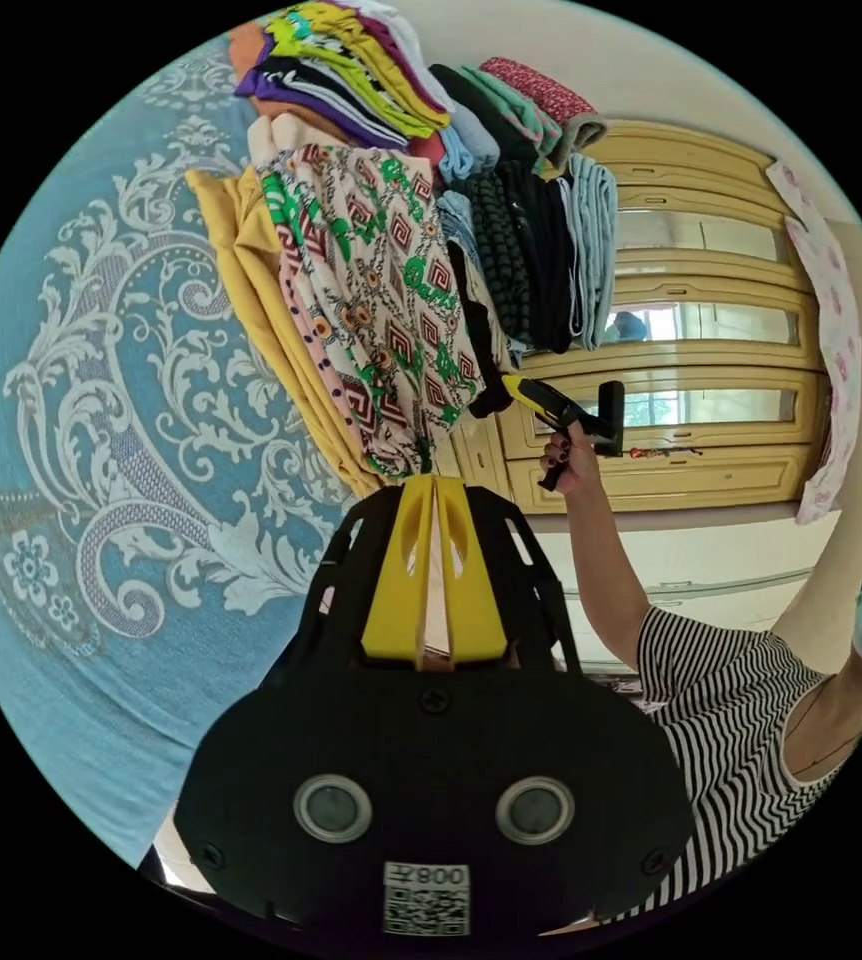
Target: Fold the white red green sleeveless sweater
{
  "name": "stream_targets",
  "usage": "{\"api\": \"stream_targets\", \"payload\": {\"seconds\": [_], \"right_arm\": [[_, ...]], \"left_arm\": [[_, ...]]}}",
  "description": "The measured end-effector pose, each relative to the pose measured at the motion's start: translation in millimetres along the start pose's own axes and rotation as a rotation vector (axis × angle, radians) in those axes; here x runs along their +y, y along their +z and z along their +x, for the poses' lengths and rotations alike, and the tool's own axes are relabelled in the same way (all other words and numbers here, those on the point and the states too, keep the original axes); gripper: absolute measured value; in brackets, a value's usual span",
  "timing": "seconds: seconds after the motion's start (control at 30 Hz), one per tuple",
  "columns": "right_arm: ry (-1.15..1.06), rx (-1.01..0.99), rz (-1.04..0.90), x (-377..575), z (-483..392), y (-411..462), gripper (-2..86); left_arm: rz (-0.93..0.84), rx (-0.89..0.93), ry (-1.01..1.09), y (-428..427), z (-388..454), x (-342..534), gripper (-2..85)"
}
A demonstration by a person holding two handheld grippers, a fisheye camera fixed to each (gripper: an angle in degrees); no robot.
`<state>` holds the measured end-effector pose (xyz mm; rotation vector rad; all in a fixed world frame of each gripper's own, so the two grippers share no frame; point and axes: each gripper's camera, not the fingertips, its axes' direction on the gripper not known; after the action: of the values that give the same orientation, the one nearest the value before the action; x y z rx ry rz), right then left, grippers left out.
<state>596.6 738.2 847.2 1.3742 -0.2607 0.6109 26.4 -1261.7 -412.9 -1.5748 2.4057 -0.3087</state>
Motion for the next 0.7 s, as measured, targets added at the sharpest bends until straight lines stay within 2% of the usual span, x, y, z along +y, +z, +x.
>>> {"api": "stream_targets", "payload": {"seconds": [0.13,0.27,0.43,0.57,0.7], "right_arm": [[-0.146,0.146,0.007,7,-65,21,0.1],[-0.174,0.368,-0.153,3,-92,87,0.1],[-0.147,0.345,-0.081,7,-117,88,0.0],[-0.226,0.33,0.014,22,-162,80,0.0],[-0.253,0.342,-0.036,24,-187,113,0.0]], "left_arm": [[-0.023,-0.077,0.061,12,19,-13,0.3],[-0.144,-0.267,0.071,44,20,-25,0.2],[-0.091,-0.218,0.114,27,37,-12,0.1],[-0.047,-0.291,0.194,0,53,14,0.1],[-0.059,-0.287,0.204,5,60,13,0.1]]}}
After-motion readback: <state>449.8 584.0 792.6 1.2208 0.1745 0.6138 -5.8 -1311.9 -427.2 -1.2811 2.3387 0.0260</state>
